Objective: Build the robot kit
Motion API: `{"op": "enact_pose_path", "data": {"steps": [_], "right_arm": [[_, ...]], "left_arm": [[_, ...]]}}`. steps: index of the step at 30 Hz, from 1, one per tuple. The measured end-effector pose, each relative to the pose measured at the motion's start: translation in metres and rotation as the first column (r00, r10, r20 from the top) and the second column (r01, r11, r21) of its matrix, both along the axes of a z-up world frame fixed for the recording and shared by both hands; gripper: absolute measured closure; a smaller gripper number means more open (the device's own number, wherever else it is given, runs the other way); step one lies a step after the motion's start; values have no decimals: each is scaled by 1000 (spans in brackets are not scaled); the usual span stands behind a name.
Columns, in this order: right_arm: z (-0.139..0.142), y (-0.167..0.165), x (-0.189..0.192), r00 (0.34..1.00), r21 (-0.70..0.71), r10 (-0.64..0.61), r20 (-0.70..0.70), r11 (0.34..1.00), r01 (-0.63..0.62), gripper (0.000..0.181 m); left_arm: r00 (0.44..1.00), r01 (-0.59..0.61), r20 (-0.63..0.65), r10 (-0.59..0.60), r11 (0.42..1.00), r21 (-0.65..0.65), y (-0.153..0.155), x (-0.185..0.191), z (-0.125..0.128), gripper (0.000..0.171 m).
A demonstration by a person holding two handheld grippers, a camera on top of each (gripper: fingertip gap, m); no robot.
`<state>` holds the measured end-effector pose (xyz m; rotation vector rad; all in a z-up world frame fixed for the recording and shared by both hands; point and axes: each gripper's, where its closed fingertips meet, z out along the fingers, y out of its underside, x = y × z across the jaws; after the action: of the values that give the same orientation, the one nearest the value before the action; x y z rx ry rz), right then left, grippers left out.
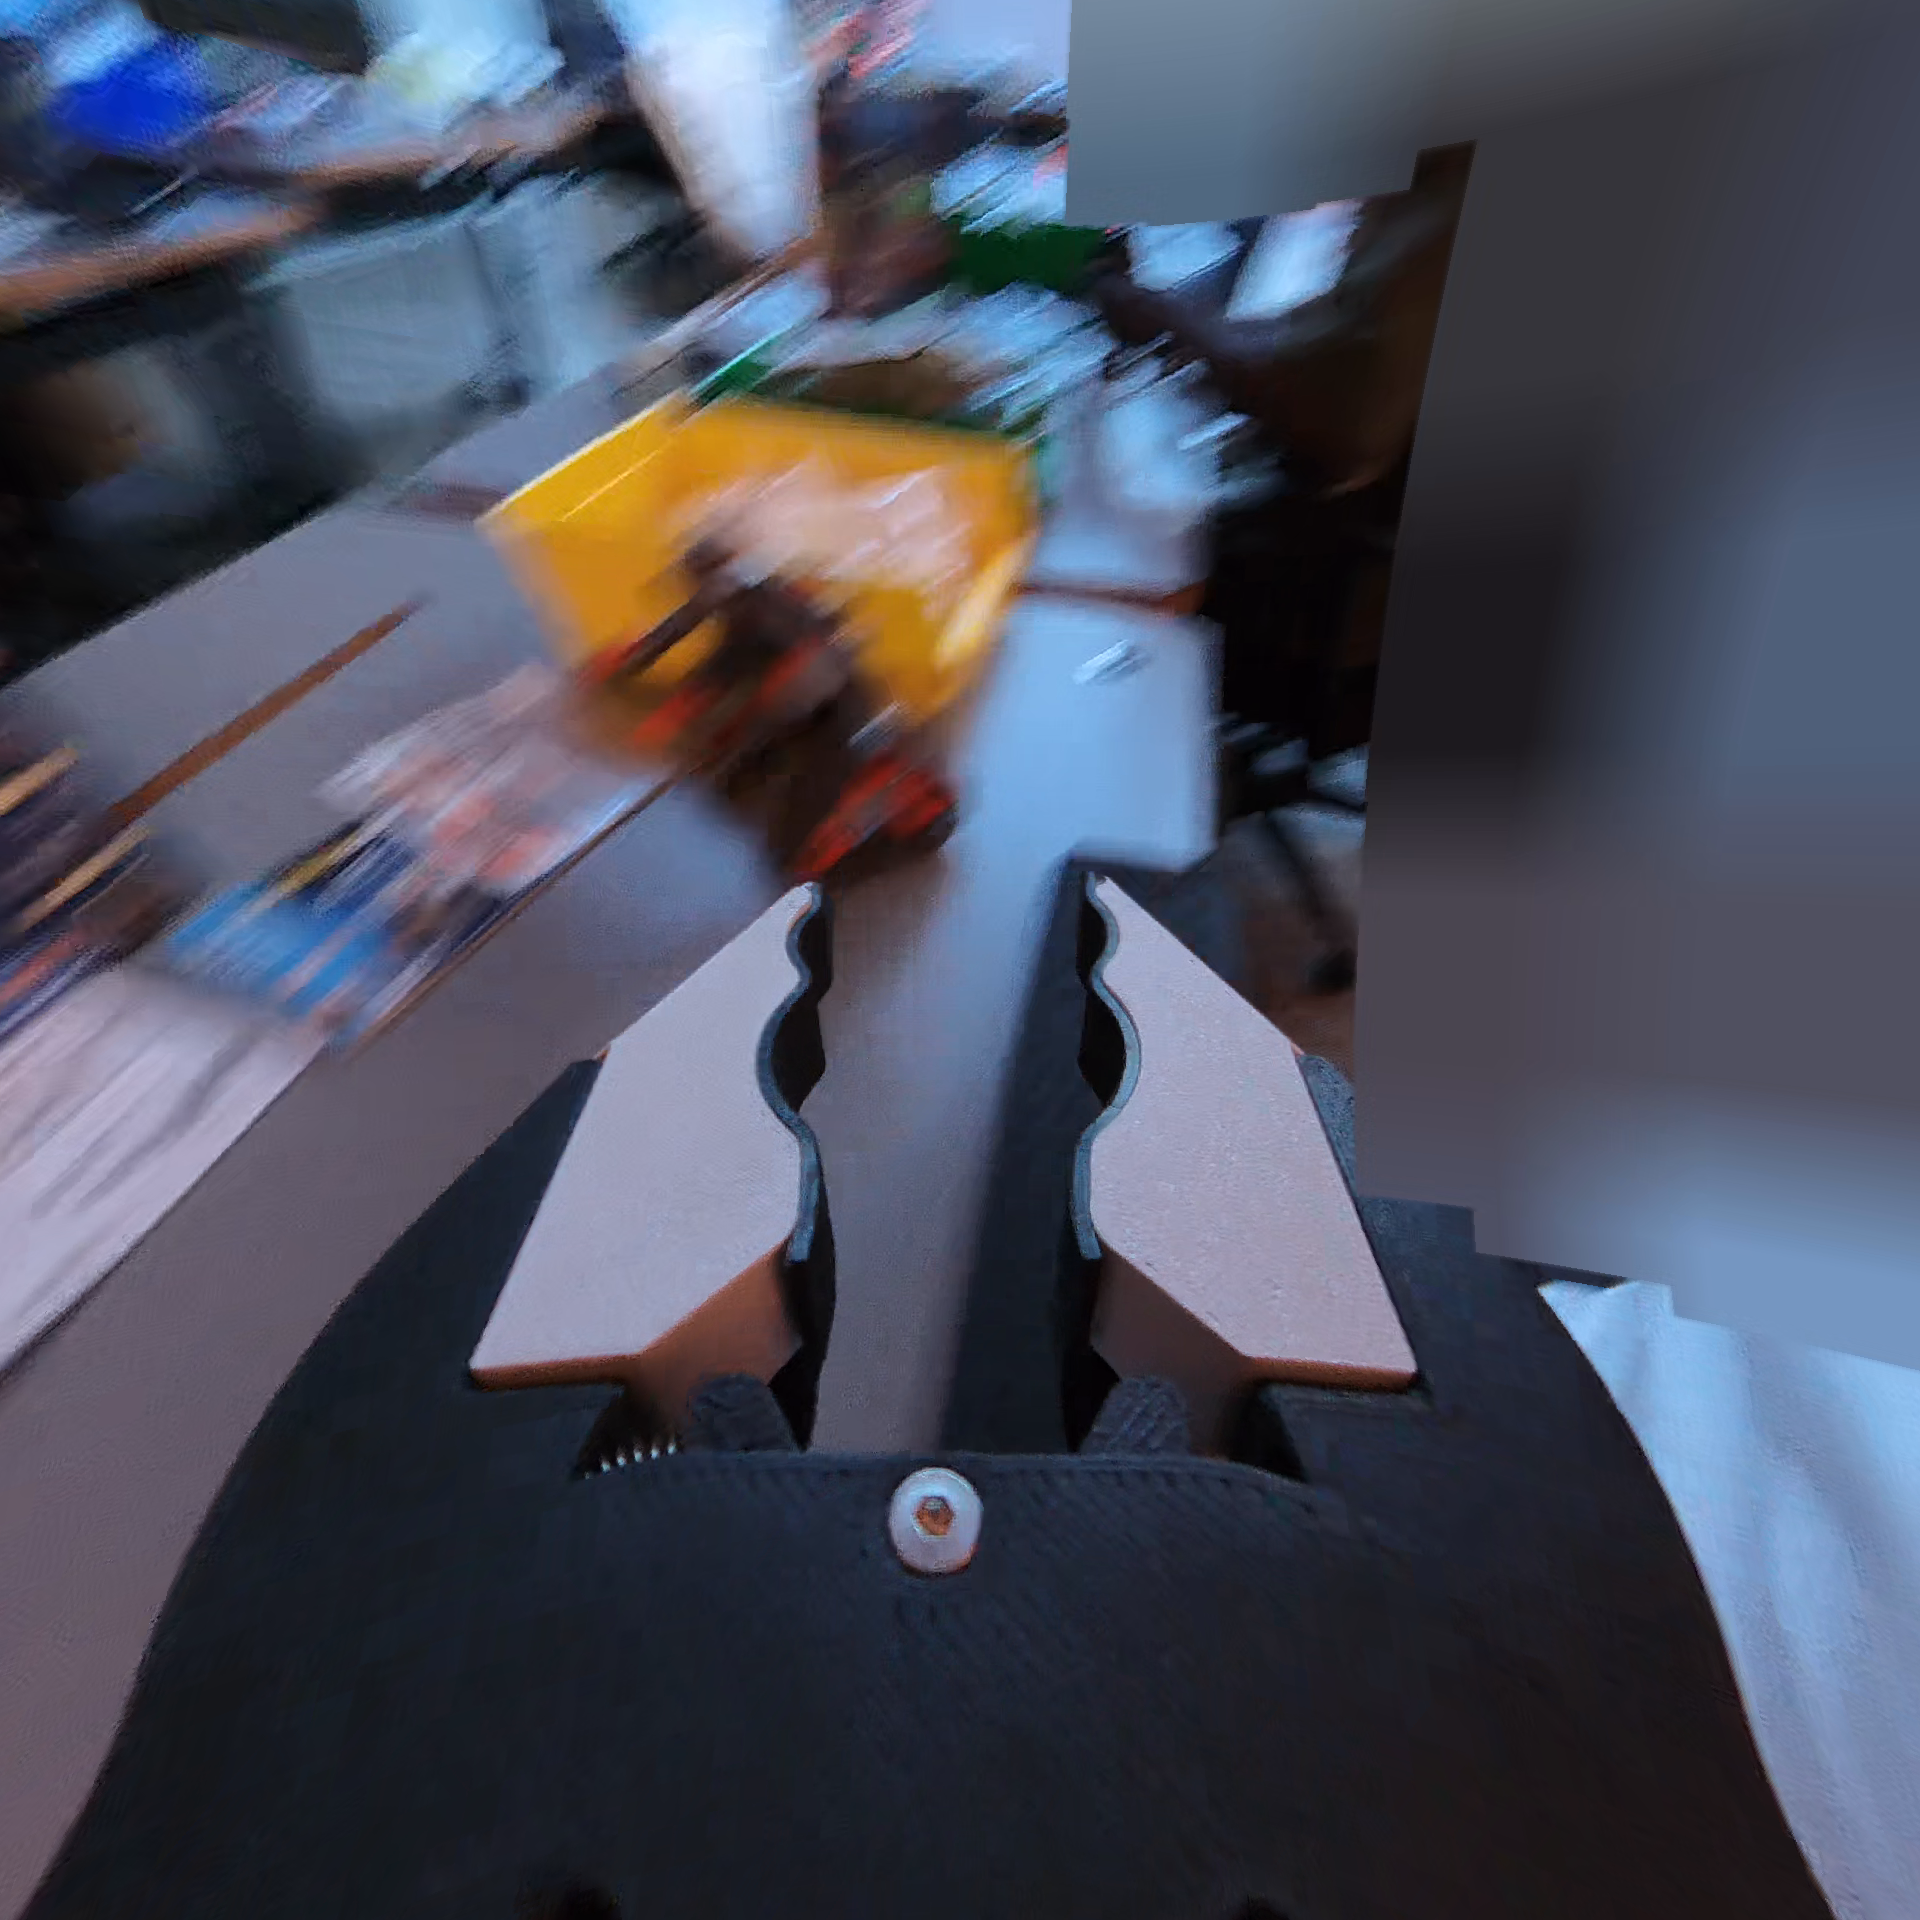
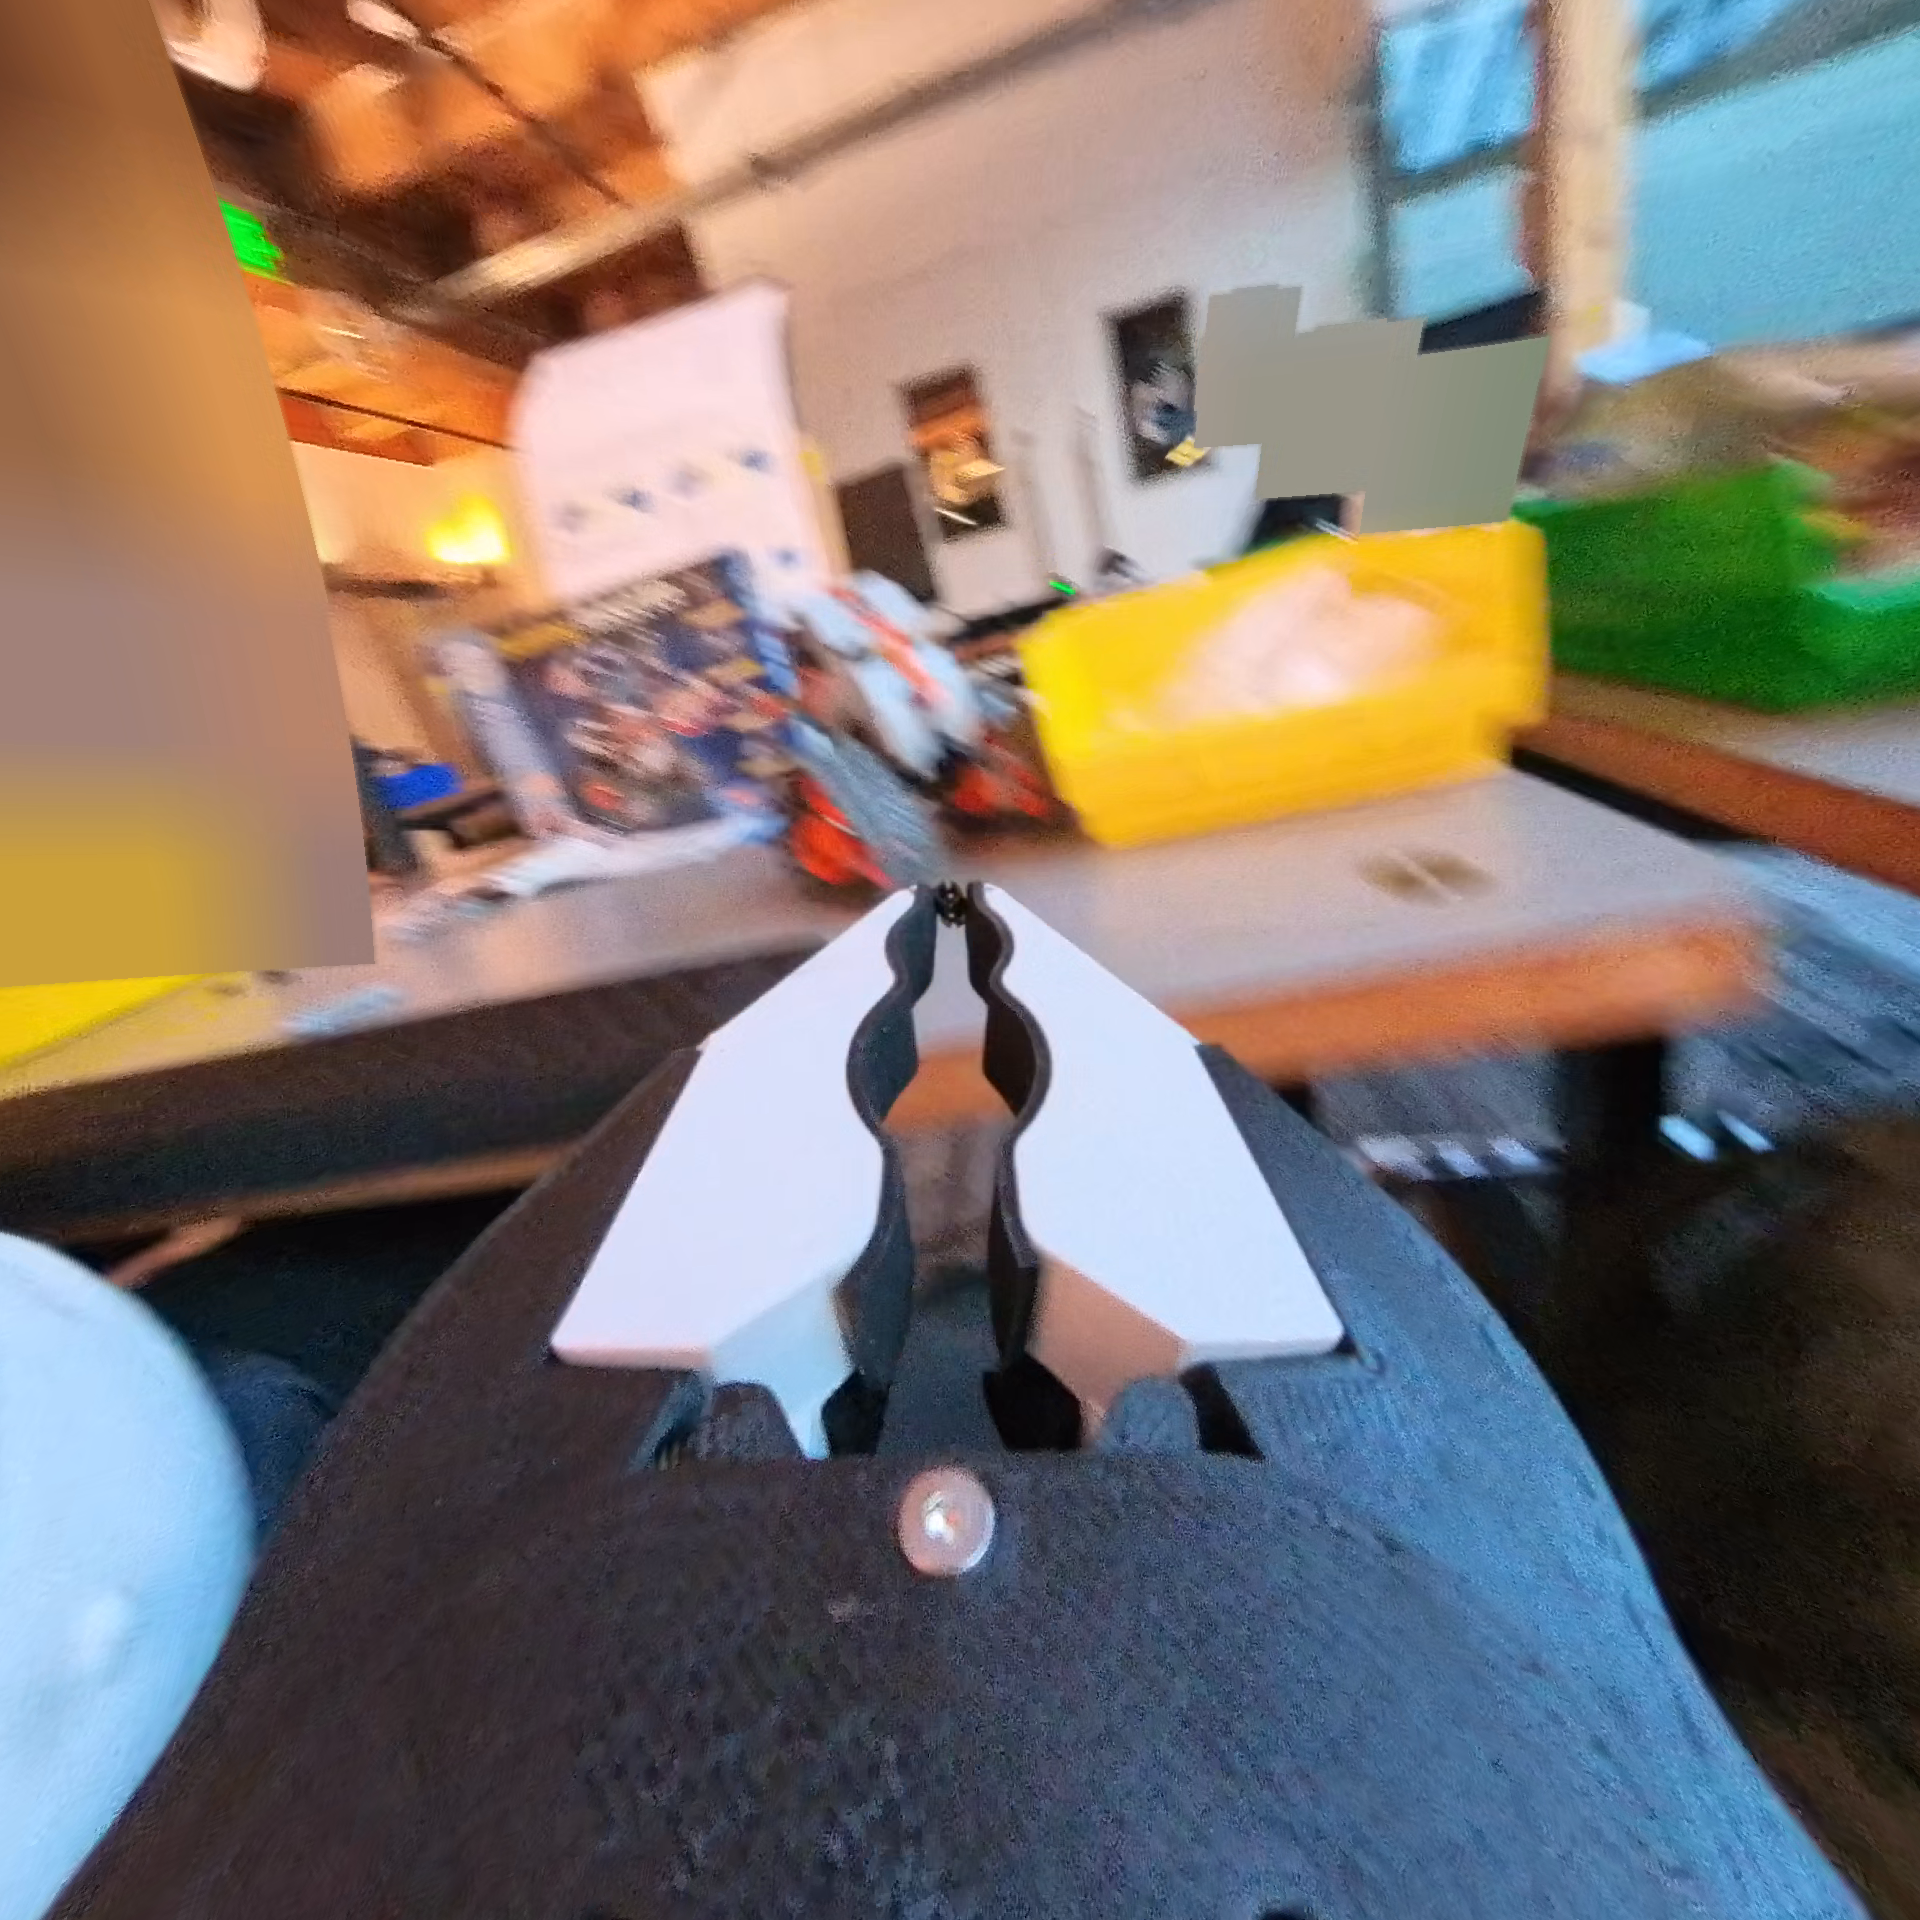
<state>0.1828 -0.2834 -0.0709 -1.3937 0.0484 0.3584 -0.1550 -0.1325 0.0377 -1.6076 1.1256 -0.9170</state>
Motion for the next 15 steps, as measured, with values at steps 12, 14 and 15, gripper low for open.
{"op": "enact_pose_path", "data": {"steps": [12,14,15], "right_arm": [[76,187,-380,472,-36,852,-227,477,-878,177],[62,210,-405,439,-123,865,-244,422,-898,177],[58,217,-415,405,-151,880,-246,378,-913,177]], "left_arm": [[968,-188,-176,176,981,-51,14,-171,-108,141],[971,-195,-160,175,974,-113,21,-163,-117,140],[970,-195,-171,171,972,-131,24,-159,-121,139]]}}
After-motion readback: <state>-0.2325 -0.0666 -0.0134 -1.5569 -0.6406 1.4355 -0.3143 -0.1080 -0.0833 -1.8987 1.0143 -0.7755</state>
